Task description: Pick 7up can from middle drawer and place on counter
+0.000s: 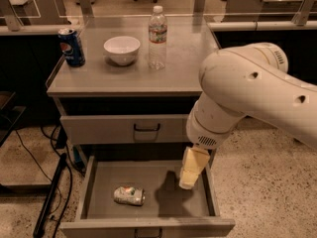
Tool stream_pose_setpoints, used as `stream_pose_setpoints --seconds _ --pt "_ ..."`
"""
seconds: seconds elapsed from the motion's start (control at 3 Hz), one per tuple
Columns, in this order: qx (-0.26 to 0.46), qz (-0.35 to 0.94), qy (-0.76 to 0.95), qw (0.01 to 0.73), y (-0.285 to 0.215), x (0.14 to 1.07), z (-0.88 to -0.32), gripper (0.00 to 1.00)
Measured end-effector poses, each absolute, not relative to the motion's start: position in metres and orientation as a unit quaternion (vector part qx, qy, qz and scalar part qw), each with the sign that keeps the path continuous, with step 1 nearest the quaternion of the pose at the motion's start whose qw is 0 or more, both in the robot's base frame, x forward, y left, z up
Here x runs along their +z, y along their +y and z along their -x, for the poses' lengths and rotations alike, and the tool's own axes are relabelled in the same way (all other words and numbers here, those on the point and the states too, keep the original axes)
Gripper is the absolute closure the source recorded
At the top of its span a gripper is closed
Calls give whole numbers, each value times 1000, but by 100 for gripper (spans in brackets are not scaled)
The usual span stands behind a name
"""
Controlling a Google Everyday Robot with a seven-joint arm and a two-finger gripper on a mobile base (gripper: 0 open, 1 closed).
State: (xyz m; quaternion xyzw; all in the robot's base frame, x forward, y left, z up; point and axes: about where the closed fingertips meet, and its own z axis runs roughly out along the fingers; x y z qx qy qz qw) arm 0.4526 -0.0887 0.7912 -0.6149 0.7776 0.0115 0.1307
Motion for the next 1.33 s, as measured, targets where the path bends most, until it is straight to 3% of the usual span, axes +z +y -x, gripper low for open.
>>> stream_pose_setpoints --seconds 1.33 --pt "48 604 788 106 -43 697 -460 0"
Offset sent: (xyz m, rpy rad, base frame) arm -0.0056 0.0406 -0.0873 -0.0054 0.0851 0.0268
